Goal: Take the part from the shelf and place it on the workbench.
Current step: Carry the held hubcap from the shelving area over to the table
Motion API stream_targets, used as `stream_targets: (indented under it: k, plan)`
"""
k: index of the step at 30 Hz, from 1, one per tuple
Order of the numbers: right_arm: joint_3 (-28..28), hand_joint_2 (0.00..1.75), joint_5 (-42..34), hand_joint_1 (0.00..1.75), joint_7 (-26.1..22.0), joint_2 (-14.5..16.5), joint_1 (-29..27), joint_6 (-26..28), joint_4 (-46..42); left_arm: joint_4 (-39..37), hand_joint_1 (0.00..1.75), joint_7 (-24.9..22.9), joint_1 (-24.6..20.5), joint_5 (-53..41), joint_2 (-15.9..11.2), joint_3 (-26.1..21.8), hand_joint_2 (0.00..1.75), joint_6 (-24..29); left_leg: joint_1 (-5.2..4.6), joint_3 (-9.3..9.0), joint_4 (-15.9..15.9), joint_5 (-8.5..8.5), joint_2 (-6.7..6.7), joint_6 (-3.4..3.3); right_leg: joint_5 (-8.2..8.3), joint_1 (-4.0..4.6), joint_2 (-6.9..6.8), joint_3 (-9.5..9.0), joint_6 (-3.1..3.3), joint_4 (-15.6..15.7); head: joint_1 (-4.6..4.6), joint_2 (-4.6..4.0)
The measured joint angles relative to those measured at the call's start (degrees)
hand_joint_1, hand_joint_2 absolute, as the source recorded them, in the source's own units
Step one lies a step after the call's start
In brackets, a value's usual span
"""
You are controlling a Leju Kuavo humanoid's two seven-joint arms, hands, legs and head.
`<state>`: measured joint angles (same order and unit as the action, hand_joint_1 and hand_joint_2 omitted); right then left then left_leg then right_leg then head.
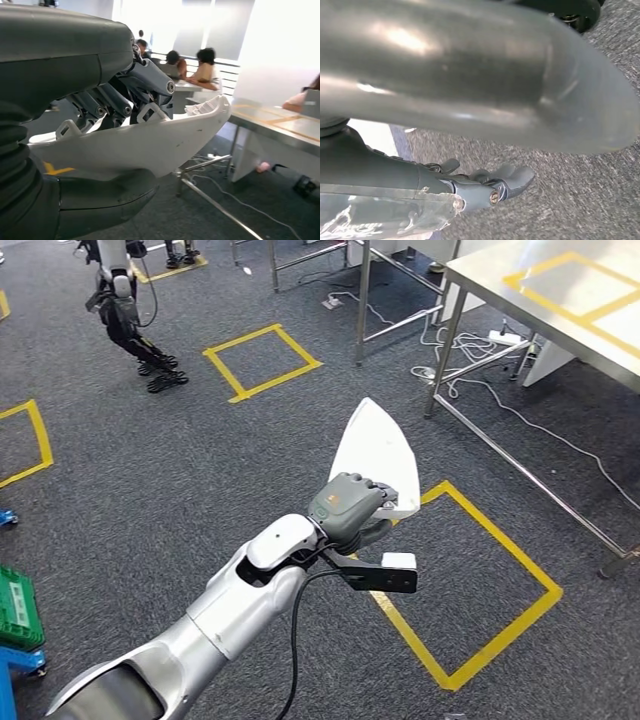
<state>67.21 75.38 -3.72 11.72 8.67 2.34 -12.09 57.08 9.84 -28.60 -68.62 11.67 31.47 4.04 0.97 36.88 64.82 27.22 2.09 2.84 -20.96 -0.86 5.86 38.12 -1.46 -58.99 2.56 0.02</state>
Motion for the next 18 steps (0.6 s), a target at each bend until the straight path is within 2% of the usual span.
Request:
stream_targets:
  k: [1, 2, 3, 5, 6, 7, 9, 10, 11, 12, 13, 14, 16, 17, 18]
  plan:
    - [0.00, 0.00, 0.03, 0.00, -0.01, -0.01, 0.10, -0.01, -0.01, -0.02, 1.75, 0.03, -0.11, 0.08, -0.02, 0.08, 1.75, -0.01, 0.32, -1.48, -3.20, -1.08, 1.42, 0.03, 0.03, -0.06, 0.76, 0.28, -0.35, -0.25, 0.01, 0.00]
    - [0.00, 0.00, 0.07, 0.00, -0.02, -0.01, 0.15, 0.00, -0.01, -0.07, 1.75, 0.04, -0.19, 0.16, -0.04, 0.18, 1.75, -0.03, 0.50, -2.33, -5.16, -1.42, 2.54, -0.08, 0.13, -0.13, 1.44, 0.60, -0.77, -0.34, 0.05, 0.00]
    - [0.00, 0.00, 0.10, 0.00, -0.04, -0.01, 0.11, 0.00, -0.01, -0.12, 1.75, 0.04, -0.24, 0.21, -0.01, 0.30, 1.75, -0.07, 0.51, -2.63, -5.97, -1.27, 3.10, -0.37, 0.30, -0.22, 2.08, 0.91, -1.22, -0.26, 0.07, 0.00]
    - [0.00, 0.00, 0.13, 0.00, -0.07, -0.04, -0.23, 0.01, -0.01, -0.20, 1.75, 0.04, -0.37, 0.23, 0.26, 0.47, 1.75, -0.14, 0.40, -2.64, -6.17, -1.37, 1.86, -1.31, 0.72, -0.50, 2.93, 1.36, -2.01, 0.26, 0.11, 0.00]
    - [0.00, 0.00, 0.14, 0.00, -0.07, -0.07, -0.41, 0.01, -0.01, -0.21, 1.75, 0.05, -0.46, 0.23, 0.49, 0.53, 1.75, -0.15, 0.45, -2.72, -6.27, -1.51, 1.23, -1.74, 0.50, -0.38, 2.14, 1.66, -2.28, -0.07, -0.04, 0.00]
    - [0.00, 0.00, 0.15, 0.00, -0.09, -0.09, -0.48, 0.01, -0.01, -0.22, 1.75, 0.06, -0.58, 0.23, 0.66, 0.56, 1.75, -0.15, 0.54, -2.80, -6.38, -1.62, 0.51, -2.09, -0.32, -0.19, 0.58, 2.40, -2.48, -1.46, -0.20, 0.00]
    - [0.00, 0.00, 0.19, 0.00, -0.15, -0.11, -0.25, 0.01, -0.02, -0.27, 1.75, 0.08, -0.69, 0.24, 0.75, 0.62, 1.75, -0.19, 0.39, -2.94, -6.43, -1.58, -1.00, -2.53, -3.60, 0.15, -3.46, 5.28, -2.74, -7.76, -0.54, 0.00]
    - [0.00, 0.00, 0.21, 0.00, -0.19, -0.11, -0.07, -0.01, -0.02, -0.33, 1.75, 0.09, -0.71, 0.25, 0.68, 0.65, 1.75, -0.22, 0.23, -2.97, -6.42, -1.52, -1.92, -2.64, -5.36, 0.13, -4.65, 7.18, -2.84, -11.79, -0.55, 0.00]
    - [0.00, 0.00, 0.24, 0.00, -0.20, -0.11, 0.04, -0.01, -0.02, -0.42, 1.75, 0.09, -0.70, 0.26, 0.61, 0.68, 1.75, -0.27, 0.09, -3.01, -6.41, -1.44, -2.84, -2.71, -6.46, 0.11, -5.23, 8.59, -2.88, -14.86, -0.55, 0.00]
    - [0.00, 0.00, 0.25, 0.00, -0.21, -0.11, 0.09, -0.01, -0.02, -0.51, 1.75, 0.10, -0.70, 0.29, 0.57, 0.74, 1.75, -0.31, -0.02, -3.07, -6.40, -1.34, -3.69, -2.76, -6.64, 0.11, -5.52, 9.09, -2.84, -16.21, -0.55, 0.00]
    - [0.00, 0.00, 0.27, 0.00, -0.22, -0.11, 0.09, -0.01, -0.02, -0.57, 1.75, 0.10, -0.72, 0.33, 0.59, 0.81, 1.75, -0.32, -0.09, -3.19, -6.39, -1.21, -4.47, -2.76, -5.74, 0.13, -5.67, 8.25, -2.72, -15.03, -0.56, 0.00]
    - [0.00, 0.00, 0.28, 0.00, -0.22, -0.11, 0.10, 0.00, -0.02, -0.61, 1.75, 0.10, -0.77, 0.39, 0.65, 0.89, 1.75, -0.33, -0.16, -3.40, -6.39, -1.04, -5.18, -2.69, -4.13, 0.21, -6.04, 6.29, -2.51, -11.80, -0.56, 0.00]
    - [0.00, 0.00, 0.29, 0.00, -0.22, -0.14, 0.30, 0.02, -0.02, -0.63, 1.75, 0.14, -1.05, 0.65, 0.77, 1.02, 1.75, -0.33, -0.44, -3.87, -6.39, -0.59, -6.41, -2.34, -1.56, 0.70, -8.22, 1.70, -1.86, -3.99, -0.53, 0.00]
    - [0.00, 0.00, 0.29, 0.00, -0.23, -0.14, 0.45, 0.03, -0.02, -0.64, 1.75, 0.16, -1.25, 0.77, 0.78, 1.05, 1.75, -0.34, -0.62, -4.05, -6.39, -0.42, -6.88, -2.10, -1.02, 0.98, -9.06, 0.30, -1.52, -1.60, -0.49, 0.00]
    - [0.00, 0.00, 0.29, 0.00, -0.23, -0.15, 0.55, 0.03, -0.02, -0.67, 1.75, 0.19, -1.40, 0.86, 0.79, 1.12, 1.75, -0.36, -0.79, -4.20, -6.47, -0.30, -7.36, -1.86, -1.02, 1.23, -9.47, -0.25, -1.23, -0.55, -0.45, 0.00]
